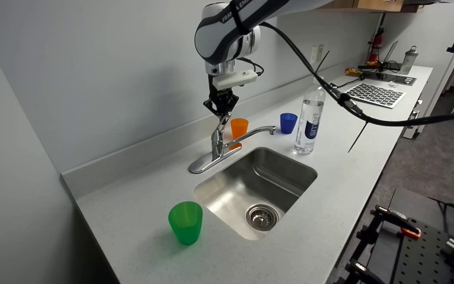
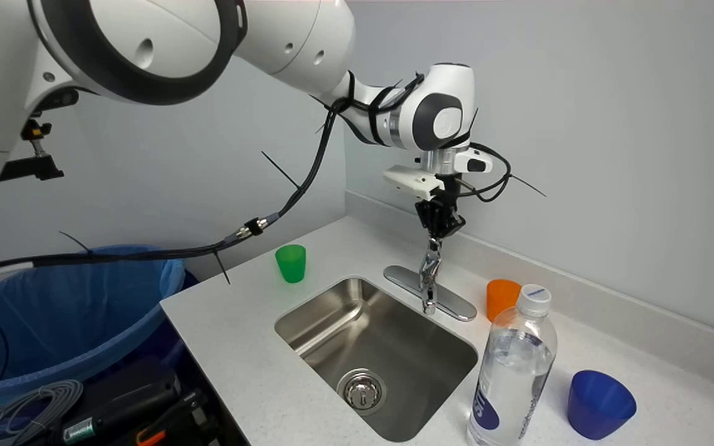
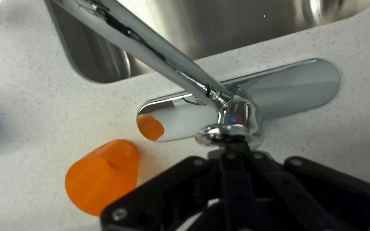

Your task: Push the tap lever down

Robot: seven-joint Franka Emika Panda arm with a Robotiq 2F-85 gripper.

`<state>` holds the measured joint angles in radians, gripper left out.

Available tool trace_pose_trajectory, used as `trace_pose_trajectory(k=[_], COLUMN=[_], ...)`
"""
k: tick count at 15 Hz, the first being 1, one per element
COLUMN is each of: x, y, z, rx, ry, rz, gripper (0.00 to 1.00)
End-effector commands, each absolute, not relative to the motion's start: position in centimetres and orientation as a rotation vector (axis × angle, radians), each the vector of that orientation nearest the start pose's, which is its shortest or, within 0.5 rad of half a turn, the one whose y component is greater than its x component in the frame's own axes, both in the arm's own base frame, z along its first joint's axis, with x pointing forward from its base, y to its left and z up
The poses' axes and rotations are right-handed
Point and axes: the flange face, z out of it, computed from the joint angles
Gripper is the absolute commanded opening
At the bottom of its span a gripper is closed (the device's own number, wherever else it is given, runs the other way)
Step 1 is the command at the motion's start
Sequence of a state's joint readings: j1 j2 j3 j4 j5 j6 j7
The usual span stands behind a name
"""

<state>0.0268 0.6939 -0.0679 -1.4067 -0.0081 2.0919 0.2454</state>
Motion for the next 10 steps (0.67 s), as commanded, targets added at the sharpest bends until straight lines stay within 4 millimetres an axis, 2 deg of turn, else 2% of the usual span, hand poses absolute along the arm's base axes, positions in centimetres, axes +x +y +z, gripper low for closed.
trace_pose_trajectory(k=[1, 5, 10], x=[69.5, 67.7, 65.6], y=[-1.3, -1.2, -1.0], z=[30.7, 31.3, 30.6], rx=[-3.13, -3.135, -3.147], ry=[0.329, 0.305, 0.287], rz=[0.079, 0.109, 0.158], gripper=[0.0, 0.0, 0.0])
